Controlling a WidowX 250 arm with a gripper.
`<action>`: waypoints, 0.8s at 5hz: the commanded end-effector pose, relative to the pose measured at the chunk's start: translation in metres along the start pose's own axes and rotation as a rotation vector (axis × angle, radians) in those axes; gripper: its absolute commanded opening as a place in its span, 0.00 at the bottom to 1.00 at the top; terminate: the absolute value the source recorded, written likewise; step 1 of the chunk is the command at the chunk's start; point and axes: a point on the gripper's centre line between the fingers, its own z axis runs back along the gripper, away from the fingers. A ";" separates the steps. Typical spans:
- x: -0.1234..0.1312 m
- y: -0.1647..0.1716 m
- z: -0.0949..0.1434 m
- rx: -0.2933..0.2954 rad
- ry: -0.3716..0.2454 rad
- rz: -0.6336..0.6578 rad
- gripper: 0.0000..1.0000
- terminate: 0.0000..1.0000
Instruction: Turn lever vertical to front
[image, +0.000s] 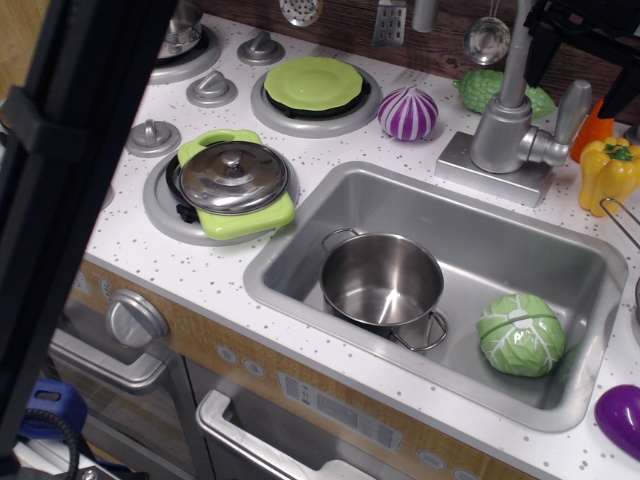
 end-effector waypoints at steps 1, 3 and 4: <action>0.000 0.000 0.000 0.000 0.000 0.000 1.00 0.00; 0.021 -0.005 0.016 0.075 -0.123 0.028 1.00 0.00; 0.029 -0.007 0.019 0.052 -0.152 0.029 1.00 0.00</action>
